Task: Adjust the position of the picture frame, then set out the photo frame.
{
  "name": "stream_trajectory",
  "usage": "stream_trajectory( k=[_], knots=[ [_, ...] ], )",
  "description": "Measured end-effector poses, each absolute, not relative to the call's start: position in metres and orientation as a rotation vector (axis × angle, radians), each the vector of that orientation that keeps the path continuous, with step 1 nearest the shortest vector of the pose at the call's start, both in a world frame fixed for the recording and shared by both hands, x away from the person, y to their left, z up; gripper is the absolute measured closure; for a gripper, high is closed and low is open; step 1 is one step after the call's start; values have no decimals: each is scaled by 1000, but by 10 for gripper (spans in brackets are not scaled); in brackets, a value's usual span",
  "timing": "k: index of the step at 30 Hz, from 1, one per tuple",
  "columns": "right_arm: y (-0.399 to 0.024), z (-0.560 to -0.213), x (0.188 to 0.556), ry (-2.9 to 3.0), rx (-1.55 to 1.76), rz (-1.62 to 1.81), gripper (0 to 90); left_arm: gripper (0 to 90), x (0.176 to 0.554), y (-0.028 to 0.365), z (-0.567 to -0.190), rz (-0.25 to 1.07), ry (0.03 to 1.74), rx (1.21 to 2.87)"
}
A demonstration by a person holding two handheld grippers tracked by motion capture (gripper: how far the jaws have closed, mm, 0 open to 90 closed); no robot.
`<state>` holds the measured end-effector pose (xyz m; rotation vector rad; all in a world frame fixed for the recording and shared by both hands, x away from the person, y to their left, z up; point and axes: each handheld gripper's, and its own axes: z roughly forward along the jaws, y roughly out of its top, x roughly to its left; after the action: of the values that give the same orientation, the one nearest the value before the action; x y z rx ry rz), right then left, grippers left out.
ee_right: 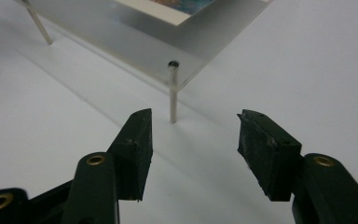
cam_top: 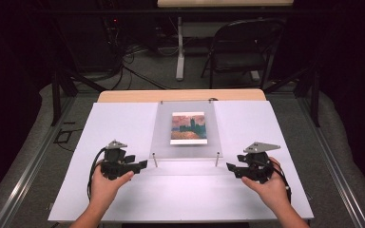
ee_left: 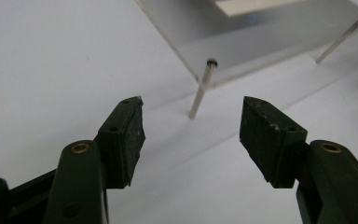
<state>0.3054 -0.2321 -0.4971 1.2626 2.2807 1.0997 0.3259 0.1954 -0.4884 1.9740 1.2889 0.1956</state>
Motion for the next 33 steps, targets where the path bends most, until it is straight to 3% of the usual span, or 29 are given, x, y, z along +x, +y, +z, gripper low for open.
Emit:
stream_trajectory(
  k=[13,20,33],
  knots=[
    [-226,-485,396,2298,1325,1092,456,389,413,183,-474,191,1304,1936],
    [-220,-491,449,2259,1433,1155,410,365,460,175,-481,185,1353,1908],
    [-204,-502,489,2277,1496,1158,389,375,498,159,-500,132,1438,1927]
  ],
)
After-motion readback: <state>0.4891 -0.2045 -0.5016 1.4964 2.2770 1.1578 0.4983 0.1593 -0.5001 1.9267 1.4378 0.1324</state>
